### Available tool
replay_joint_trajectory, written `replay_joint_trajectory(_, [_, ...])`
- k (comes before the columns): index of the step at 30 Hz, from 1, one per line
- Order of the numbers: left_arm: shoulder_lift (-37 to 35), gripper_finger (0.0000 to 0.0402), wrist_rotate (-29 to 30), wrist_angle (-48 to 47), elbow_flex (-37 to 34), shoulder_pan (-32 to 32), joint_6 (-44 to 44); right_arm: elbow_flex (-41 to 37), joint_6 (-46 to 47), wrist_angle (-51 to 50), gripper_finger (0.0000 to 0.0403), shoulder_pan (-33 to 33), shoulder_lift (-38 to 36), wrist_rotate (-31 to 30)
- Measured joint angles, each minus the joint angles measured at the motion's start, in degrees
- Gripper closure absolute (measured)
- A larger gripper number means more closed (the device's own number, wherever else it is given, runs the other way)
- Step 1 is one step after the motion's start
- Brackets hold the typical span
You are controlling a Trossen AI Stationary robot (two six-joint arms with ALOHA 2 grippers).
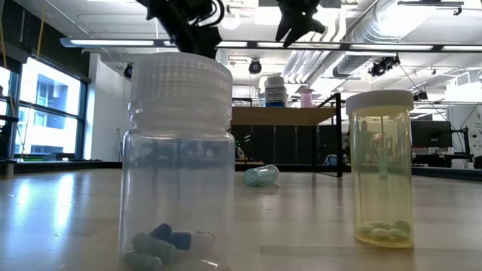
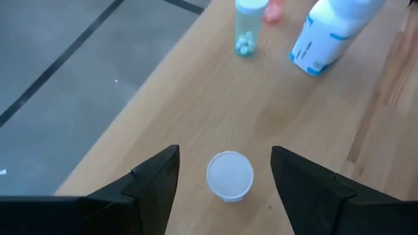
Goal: Pick and place medicine bottles onto shelf by color
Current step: Put the right transparent pill bottle on the shelf
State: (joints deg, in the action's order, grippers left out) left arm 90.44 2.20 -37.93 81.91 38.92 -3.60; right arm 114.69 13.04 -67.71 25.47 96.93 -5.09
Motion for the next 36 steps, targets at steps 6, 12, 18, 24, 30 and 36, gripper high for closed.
replay_joint_trajectory(6, [-3.37,0.0169,0.15,0.0,0.0,-0.02,0.38,0.0,-0.02,-0.47,0.0253,-0.34,-1.67,-0.91])
replay_joint_trajectory(12, [-8.3,0.0169,-0.01,-0.66,0.01,-1.47,0.53,0.0,-0.18,-3.91,0.0253,-1.5,-2.26,-1.9])
replay_joint_trajectory(18, [-11.57,0.0169,-0.04,-2.83,0.11,-4.92,0.47,-2.66,1.7,-7.89,0.0253,-3.31,-2.57,-4.53])
replay_joint_trajectory(24, [-11.81,0.0169,-4.62,-4.99,-1.25,-7.98,3.32,-12.08,6.51,-7.5,0.0253,-5.09,-7.35,-4.93])
replay_joint_trajectory(30, [-12.02,0.0169,-6.91,-4.27,-6.84,-10.8,7.13,-24.73,15.88,-1.74,0.0253,-7.52,-16.81,-4.92])
replay_joint_trajectory(36, [-12.01,0.0169,-6.93,-0.75,-11.41,-14.58,9.38,-33.32,29.99,-0.54,0.0253,-11.88,-25.0,-4.21])
